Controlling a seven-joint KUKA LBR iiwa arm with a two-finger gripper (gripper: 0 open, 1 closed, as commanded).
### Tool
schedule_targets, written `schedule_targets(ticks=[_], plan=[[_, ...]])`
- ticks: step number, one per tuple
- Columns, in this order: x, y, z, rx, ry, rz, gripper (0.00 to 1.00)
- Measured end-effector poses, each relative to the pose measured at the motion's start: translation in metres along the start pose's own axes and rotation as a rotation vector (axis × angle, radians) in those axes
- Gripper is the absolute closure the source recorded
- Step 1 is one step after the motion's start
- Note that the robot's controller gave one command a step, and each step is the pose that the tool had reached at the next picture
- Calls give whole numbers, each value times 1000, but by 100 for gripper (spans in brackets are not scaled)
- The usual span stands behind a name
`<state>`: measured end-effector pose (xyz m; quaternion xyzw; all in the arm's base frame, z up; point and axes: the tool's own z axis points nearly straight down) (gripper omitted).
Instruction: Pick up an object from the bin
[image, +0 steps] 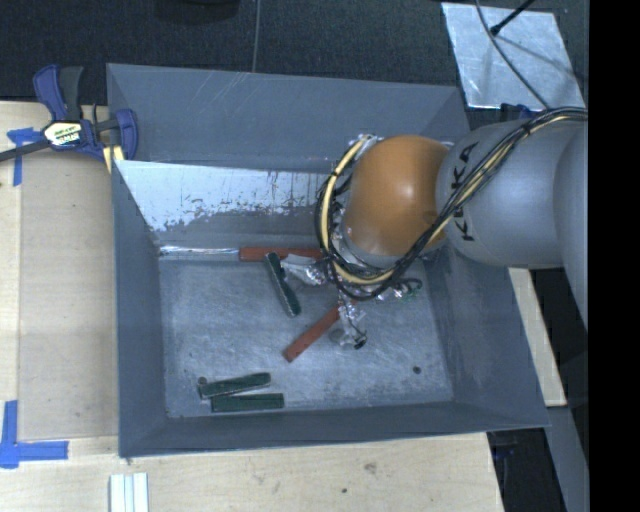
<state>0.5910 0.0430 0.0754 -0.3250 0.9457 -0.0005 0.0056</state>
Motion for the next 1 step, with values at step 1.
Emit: schedule_targets(ticks=[1], plan=[[0, 0, 0, 0, 0, 1, 100]])
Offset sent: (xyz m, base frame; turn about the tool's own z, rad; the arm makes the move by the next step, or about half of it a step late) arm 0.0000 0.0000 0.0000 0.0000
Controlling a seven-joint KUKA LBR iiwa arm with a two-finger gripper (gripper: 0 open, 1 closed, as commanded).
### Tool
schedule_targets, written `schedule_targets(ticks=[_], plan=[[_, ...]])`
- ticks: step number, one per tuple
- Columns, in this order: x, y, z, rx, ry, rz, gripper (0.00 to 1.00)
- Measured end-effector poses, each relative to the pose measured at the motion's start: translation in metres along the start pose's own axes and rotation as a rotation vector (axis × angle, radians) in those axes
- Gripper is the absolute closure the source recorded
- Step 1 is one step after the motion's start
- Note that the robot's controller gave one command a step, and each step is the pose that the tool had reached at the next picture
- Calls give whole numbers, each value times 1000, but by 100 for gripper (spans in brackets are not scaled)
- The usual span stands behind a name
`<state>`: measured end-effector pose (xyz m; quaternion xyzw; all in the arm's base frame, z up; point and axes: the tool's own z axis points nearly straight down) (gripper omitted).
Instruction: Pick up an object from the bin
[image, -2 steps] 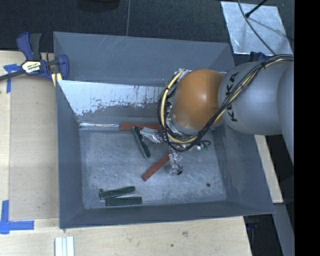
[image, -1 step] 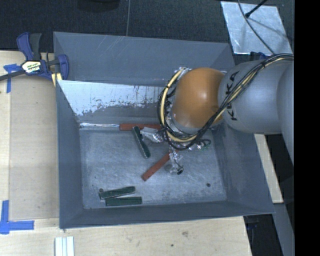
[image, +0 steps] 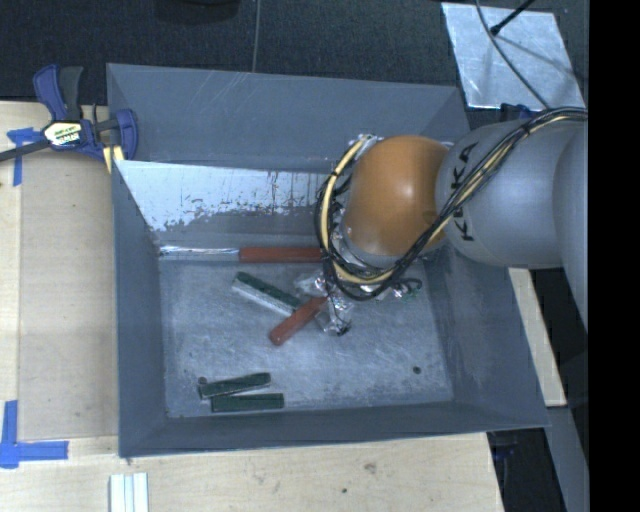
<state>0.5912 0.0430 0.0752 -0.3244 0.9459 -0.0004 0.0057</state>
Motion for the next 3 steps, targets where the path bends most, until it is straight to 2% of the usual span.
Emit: schedule_targets(ticks=[1, 3], plan=[[-2, -1, -91, -3, 7, 4, 100], [-4, -3, -108, -1, 4, 12, 100]])
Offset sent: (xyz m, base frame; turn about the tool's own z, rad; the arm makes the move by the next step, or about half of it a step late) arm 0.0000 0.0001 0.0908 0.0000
